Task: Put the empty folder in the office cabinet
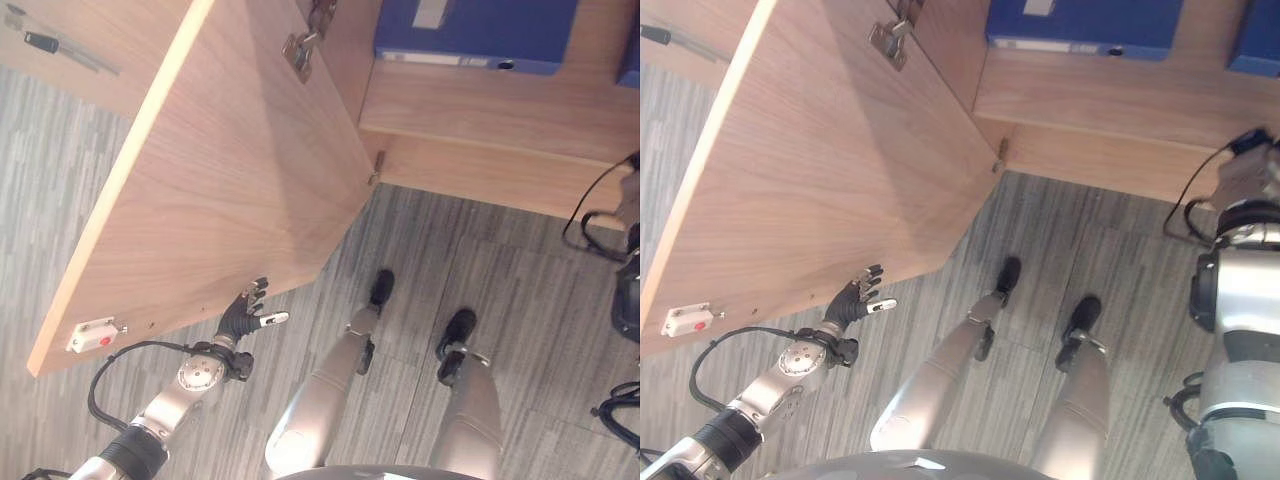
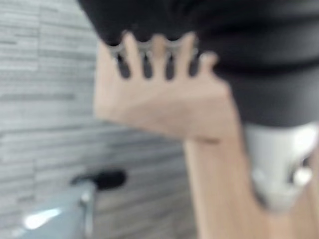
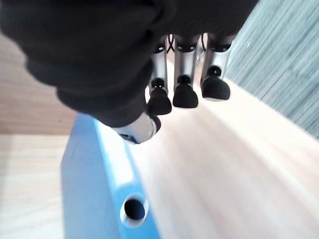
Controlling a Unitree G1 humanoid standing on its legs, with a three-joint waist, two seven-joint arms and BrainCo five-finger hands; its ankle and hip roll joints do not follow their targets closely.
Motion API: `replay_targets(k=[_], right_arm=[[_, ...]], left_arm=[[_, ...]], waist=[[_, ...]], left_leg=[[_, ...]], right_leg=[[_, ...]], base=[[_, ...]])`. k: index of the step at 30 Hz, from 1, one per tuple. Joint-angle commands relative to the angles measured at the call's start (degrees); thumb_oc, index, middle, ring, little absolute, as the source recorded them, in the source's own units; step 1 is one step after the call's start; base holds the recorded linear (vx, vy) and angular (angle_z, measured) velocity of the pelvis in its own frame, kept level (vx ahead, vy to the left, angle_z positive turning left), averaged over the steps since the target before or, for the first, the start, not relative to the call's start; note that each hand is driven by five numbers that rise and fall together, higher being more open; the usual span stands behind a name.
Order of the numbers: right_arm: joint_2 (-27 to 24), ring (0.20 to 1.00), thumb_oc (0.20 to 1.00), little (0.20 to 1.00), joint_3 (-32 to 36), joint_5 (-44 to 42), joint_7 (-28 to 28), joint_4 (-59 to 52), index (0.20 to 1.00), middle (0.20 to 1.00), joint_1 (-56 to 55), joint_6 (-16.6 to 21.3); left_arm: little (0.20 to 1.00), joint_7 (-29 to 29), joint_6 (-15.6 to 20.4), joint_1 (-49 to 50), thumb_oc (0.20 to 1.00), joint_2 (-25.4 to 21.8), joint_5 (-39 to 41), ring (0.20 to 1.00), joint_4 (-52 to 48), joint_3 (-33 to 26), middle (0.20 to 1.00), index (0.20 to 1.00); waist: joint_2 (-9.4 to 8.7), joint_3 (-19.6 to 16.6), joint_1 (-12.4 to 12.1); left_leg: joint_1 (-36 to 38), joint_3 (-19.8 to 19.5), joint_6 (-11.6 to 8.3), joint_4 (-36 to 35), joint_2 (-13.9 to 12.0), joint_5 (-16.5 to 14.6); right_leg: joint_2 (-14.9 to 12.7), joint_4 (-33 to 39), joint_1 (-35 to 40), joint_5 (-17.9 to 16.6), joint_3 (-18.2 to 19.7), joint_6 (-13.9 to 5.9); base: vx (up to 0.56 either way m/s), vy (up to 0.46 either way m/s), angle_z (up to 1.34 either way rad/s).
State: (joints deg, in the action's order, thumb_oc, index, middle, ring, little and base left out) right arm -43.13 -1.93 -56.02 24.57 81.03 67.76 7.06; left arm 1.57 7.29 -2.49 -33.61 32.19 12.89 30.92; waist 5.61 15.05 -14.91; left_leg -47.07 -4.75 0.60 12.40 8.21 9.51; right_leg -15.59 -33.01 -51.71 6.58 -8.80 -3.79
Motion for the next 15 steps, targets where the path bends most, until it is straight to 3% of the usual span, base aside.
replay_targets(k=[1, 6, 7, 9, 10, 12, 13, 15], right_arm=[[0.7, 0.2, 0.2, 0.2, -1.0, 5.3, -1.7, -2.4, 0.2, 0.2, -6.7, 0.2], [14.8, 0.2, 0.2, 0.2, 3.2, 10.6, -3.5, -10.6, 0.2, 0.2, -28.9, 0.8], [20.1, 0.2, 0.2, 0.2, 5.0, 12.2, -4.6, -13.3, 0.2, 0.2, -38.8, 0.6], [22.8, 0.2, 0.2, 0.2, 5.5, 13.0, -4.8, -14.7, 0.2, 0.2, -43.0, 0.4], [26.9, 0.2, 0.2, 0.2, 6.3, 15.5, -5.9, -15.5, 0.2, 0.2, -50.7, -0.6], [26.9, 0.2, 0.2, 0.2, 6.3, 15.5, -5.8, -15.6, 0.2, 0.2, -50.9, -0.7], [29.3, 0.2, 0.2, 0.2, 6.9, 21.4, -7.0, -13.9, 0.2, 0.2, -58.4, -2.6], [29.9, 0.2, 0.2, 0.2, 7.5, 22.9, -7.7, -12.5, 0.2, 0.2, -60.2, -3.2]], left_arm=[[1.0, -1.1, 1.3, 2.4, 1.0, 0.7, -2.6, 1.0, 2.5, -3.5, 1.0, 1.0], [1.0, -1.9, -0.8, 2.8, 1.0, 6.6, -5.4, 1.0, 11.9, -6.5, 1.0, 1.0], [1.0, -3.0, -2.1, 2.9, 1.0, 9.2, -6.5, 1.0, 17.4, -9.4, 1.0, 1.0], [1.0, -3.5, -2.4, 2.9, 1.0, 10.7, -7.6, 1.0, 20.9, -10.7, 1.0, 1.0], [1.0, -4.8, -3.4, 2.8, 1.0, 13.8, -8.7, 1.0, 27.8, -14.1, 1.0, 1.0], [1.0, -4.7, -3.3, 2.8, 1.0, 13.8, -8.7, 1.0, 27.9, -14.1, 1.0, 1.0], [1.0, -7.1, -4.3, 1.1, 1.0, 17.3, -11.9, 1.0, 41.0, -18.8, 1.0, 1.0], [1.0, -7.9, -4.3, 0.3, 1.0, 18.3, -13.9, 1.0, 46.2, -20.3, 1.0, 1.0]], waist=[[-0.29, 1.0, 1.8], [-2.85, 1.4, 7.1], [-3.71, 1.2, 9.5], [-4.17, 1.0, 10.6], [-4.98, -0.1, 12.5], [-4.94, 0.1, 12.6], [-5.79, -2.1, 15.2], [-5.96, -3.1, 16.1]], left_leg=[[6.2, -0.7, -0.75, -1.8, -3.2, -10.6], [16.1, 0.0, -0.71, -3.9, -4.9, -11.0], [19.1, 0.6, -0.54, -4.0, -5.5, -10.2], [21.5, 0.6, -0.59, -4.5, -5.7, -10.5], [24.9, 1.0, -0.64, -4.6, -6.4, -11.2], [25.2, 1.0, -0.64, -4.7, -6.4, -11.2], [30.4, 1.9, -0.77, -6.1, -7.5, -11.5], [32.4, 2.2, -0.8, -7.4, -7.8, -11.2]], right_leg=[[0.3, 7.6, 11.6, 0.4, 1.8, -3.12], [1.7, 12.0, 22.0, -1.1, 0.9, -3.24], [2.1, 13.4, 25.3, -2.7, 0.0, -2.9], [2.3, 14.3, 27.9, -2.8, -0.2, -2.93], [2.6, 15.5, 31.5, -2.9, -0.3, -3.0], [2.6, 15.7, 31.9, -2.9, -0.4, -3.0], [3.4, 17.7, 36.6, -3.2, -0.4, -3.23], [3.9, 19.1, 38.4, -3.6, -0.5, -3.4]], base=[[0.0, -0.007, -0.22], [0.02, 0.019, -0.23], [0.04, 0.053, -0.27], [0.07, 0.039, -0.24], [0.09, 0.021, -0.21], [0.11, 0.021, -0.43], [0.14, 0.022, -0.52], [0.17, 0.03, -0.12]])
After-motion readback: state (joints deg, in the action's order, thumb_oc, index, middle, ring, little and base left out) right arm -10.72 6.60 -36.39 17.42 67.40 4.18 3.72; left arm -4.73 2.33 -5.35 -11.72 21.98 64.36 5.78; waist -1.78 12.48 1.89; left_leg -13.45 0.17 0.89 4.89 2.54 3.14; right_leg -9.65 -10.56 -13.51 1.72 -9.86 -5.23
